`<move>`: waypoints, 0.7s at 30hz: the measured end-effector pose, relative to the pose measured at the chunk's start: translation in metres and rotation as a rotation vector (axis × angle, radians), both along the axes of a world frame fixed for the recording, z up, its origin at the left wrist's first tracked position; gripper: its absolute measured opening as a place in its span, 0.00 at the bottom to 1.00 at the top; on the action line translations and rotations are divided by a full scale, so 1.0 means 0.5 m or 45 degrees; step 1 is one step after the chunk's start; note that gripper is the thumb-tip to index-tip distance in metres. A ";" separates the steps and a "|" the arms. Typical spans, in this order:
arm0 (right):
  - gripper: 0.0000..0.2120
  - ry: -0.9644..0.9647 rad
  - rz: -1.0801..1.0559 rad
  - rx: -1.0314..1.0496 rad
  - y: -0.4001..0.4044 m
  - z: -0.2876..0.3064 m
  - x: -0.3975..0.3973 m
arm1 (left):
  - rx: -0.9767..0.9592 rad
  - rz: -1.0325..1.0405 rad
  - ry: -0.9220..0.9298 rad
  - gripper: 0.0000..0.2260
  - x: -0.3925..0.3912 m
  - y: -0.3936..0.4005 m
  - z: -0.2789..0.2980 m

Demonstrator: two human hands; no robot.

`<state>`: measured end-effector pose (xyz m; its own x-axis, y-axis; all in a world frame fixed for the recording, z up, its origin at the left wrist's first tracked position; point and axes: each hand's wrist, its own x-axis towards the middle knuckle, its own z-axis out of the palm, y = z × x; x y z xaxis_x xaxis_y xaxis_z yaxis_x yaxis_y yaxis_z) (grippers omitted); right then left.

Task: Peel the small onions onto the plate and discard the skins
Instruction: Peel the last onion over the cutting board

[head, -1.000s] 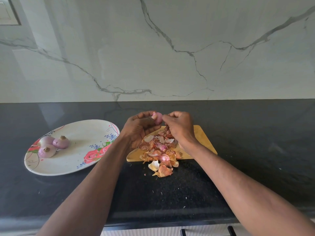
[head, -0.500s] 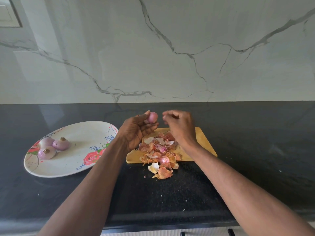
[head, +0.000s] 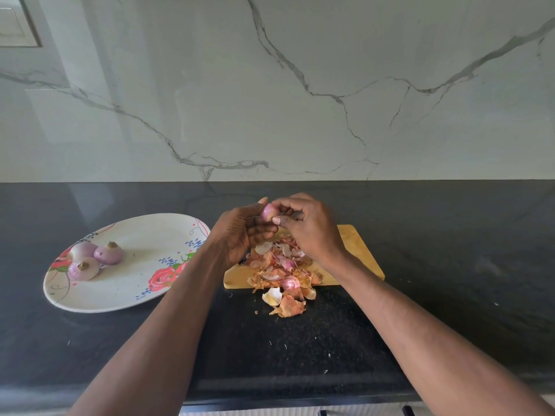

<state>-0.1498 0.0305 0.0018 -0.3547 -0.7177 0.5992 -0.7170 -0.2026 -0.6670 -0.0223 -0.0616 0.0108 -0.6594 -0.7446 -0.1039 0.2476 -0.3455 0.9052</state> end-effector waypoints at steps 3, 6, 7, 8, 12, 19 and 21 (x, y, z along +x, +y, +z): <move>0.07 0.060 -0.014 -0.068 0.000 -0.003 0.000 | -0.007 -0.024 -0.047 0.11 -0.001 -0.003 -0.002; 0.02 0.038 -0.054 -0.091 -0.004 -0.008 -0.001 | 0.034 -0.023 -0.044 0.11 -0.002 -0.004 0.000; 0.03 -0.012 -0.056 -0.078 -0.006 -0.008 -0.001 | 0.051 -0.021 -0.040 0.11 -0.002 -0.004 0.001; 0.06 -0.080 -0.052 -0.064 -0.006 -0.007 -0.001 | 0.064 -0.022 -0.038 0.11 -0.002 -0.004 0.002; 0.15 -0.113 -0.030 -0.028 -0.003 -0.002 -0.004 | 0.038 -0.040 -0.079 0.12 -0.002 -0.006 0.000; 0.07 -0.266 -0.052 -0.012 -0.004 -0.005 -0.005 | -0.131 -0.072 -0.163 0.17 -0.004 -0.009 -0.007; 0.06 -0.476 -0.021 -0.009 0.000 0.000 -0.011 | -0.144 -0.079 -0.122 0.14 -0.005 -0.012 -0.008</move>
